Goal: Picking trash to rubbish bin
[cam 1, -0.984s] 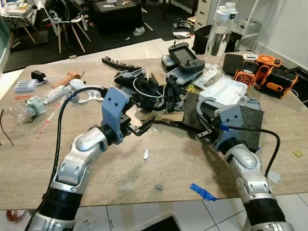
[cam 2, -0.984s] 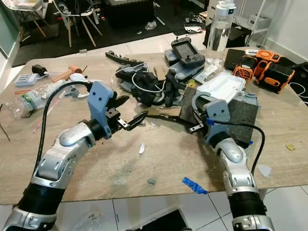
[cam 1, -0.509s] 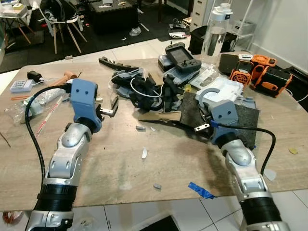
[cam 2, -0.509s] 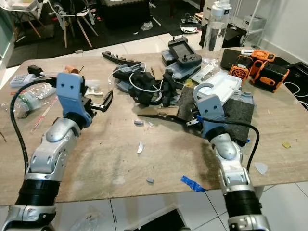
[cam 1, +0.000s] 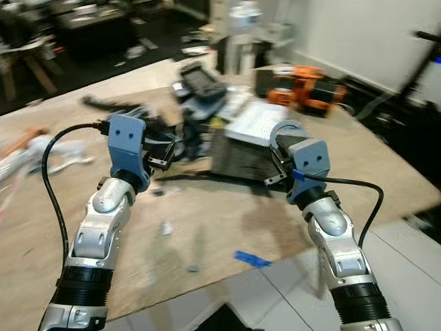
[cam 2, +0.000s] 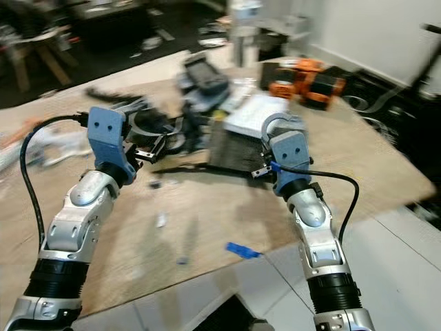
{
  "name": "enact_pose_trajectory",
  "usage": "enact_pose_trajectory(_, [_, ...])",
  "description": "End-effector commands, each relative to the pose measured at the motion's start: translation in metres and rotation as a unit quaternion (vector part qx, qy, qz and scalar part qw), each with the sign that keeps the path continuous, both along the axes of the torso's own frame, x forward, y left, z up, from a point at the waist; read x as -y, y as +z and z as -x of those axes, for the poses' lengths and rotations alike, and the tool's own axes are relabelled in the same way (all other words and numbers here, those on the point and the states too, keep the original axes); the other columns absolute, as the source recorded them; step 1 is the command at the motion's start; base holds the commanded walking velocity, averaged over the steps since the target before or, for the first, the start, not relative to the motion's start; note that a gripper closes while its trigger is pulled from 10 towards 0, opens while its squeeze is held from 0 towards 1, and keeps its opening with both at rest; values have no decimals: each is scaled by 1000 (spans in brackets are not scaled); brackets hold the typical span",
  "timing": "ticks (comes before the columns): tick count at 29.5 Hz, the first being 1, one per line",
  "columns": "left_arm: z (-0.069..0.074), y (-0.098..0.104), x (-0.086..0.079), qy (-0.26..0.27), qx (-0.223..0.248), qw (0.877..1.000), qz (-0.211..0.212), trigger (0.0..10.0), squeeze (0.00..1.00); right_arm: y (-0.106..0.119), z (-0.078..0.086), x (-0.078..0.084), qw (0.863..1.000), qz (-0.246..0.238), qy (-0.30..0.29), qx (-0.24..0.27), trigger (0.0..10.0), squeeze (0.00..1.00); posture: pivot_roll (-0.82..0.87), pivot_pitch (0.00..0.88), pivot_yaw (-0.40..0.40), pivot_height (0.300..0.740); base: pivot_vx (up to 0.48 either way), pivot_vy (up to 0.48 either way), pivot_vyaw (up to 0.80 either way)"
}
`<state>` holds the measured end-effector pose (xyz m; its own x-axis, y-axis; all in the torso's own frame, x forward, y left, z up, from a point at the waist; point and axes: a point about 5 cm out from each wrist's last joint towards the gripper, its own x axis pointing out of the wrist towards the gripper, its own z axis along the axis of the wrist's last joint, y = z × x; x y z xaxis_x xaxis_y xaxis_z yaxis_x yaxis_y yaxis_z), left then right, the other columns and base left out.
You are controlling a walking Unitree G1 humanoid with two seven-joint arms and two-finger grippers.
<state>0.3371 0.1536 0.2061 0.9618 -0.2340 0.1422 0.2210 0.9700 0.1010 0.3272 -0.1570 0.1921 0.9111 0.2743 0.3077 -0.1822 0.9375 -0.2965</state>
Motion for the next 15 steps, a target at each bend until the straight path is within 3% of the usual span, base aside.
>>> enact_pose_trajectory(1, [1, -2, -4, 9, 0, 1000, -3, 10000, 0, -1, 1, -6, 1000, 1, 8, -2, 10000, 0, 4, 145, 57, 740, 0, 0, -800])
enact_pose_trajectory(15, [1, 0, -2, -2, 4, 1000, -17, 10000, 0, 2, -1, -10, 1000, 3, 21, -10, 10000, 0, 18, 153, 46, 740, 0, 0, -800])
